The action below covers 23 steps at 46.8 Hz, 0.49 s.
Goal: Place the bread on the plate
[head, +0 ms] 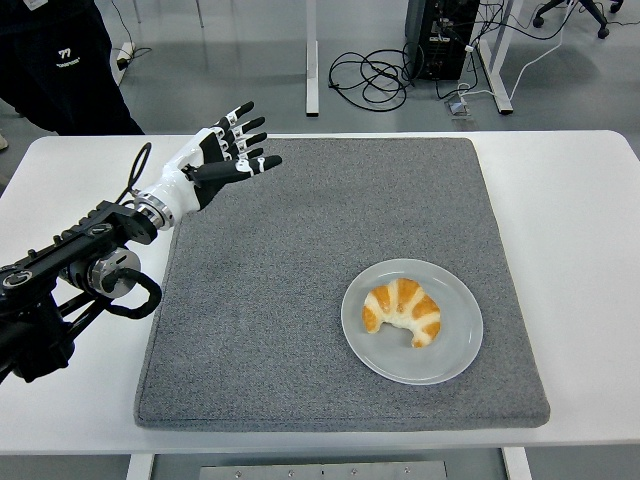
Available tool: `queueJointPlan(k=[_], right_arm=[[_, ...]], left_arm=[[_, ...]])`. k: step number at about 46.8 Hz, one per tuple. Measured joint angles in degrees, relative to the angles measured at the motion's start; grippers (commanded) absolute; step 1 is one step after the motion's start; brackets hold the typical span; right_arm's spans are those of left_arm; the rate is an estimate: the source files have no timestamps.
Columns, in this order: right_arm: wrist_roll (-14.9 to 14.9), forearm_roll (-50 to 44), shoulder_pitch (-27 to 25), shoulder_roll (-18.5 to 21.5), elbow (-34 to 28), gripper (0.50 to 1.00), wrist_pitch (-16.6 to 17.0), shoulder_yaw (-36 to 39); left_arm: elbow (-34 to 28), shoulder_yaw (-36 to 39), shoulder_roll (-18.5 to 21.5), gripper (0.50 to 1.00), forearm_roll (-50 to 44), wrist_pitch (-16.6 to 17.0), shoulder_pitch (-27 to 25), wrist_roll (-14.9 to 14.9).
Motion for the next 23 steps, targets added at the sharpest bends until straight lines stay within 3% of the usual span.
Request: queueJointPlan(k=[4,7,23], right_arm=[[0.0,0.0,0.0,0.0,0.0,1.000,0.0,0.0],[0.0,0.0,0.0,0.0,0.0,1.000,0.0,0.0],[0.0,0.0,0.0,0.0,0.0,1.000,0.0,-0.1]], left_arm=[[0.1,0.5,0.6,0.966,0.6,-0.4,0.7,-3.9],[0.5,0.6,0.7,0.966,0.6,-0.4,1.2,-5.0],[0.8,0.7,0.1,0.968,0.6,-0.4,2.3,-5.3]])
